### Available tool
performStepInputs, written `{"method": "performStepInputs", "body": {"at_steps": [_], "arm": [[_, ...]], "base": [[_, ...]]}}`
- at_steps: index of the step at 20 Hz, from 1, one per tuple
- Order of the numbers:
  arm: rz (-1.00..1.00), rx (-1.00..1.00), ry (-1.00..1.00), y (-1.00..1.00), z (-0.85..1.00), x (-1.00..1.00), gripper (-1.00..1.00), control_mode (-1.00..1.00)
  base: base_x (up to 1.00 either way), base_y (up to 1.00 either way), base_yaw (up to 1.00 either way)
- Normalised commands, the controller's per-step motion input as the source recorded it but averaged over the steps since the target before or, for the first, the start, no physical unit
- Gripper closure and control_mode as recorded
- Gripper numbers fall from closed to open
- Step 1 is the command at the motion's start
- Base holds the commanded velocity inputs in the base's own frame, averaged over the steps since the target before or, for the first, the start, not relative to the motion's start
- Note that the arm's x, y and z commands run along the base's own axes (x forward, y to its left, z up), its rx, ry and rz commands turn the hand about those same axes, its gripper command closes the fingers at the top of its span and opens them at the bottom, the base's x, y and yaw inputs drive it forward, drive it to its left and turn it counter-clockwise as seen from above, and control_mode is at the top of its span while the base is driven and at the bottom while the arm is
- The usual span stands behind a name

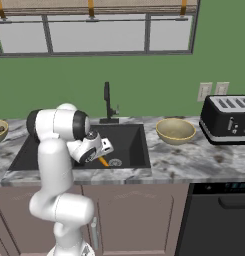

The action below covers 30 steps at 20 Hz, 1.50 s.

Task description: Pick the bananas from the cabinet and place them in one bowl. Pick the carrot from the sink and place it in the other bowl.

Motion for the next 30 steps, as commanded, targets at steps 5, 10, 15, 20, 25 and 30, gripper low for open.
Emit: {"method": "performStepInputs", "body": {"at_steps": [5,10,15,20,25,30], "arm": [[0.00,0.00,-0.06,-0.08,-0.26,0.03,-1.00,-1.00],[0.00,0.00,-0.08,-0.13,-0.26,0.13,-1.00,-1.00],[-0.01,0.00,-0.06,-0.15,-0.30,0.17,-1.00,-1.00],[0.00,0.00,-0.02,-0.04,-0.15,0.04,-1.00,-1.00],[0.00,0.00,0.00,0.00,-0.11,0.11,-1.00,-1.00],[0.00,-0.08,0.04,-0.01,-0.69,0.04,-1.00,-1.00]], "base": [[0.00,0.00,0.00],[0.00,0.00,0.00],[0.00,0.00,0.00],[0.00,0.00,0.00],[0.00,0.00,0.00],[0.00,0.00,0.00]]}}
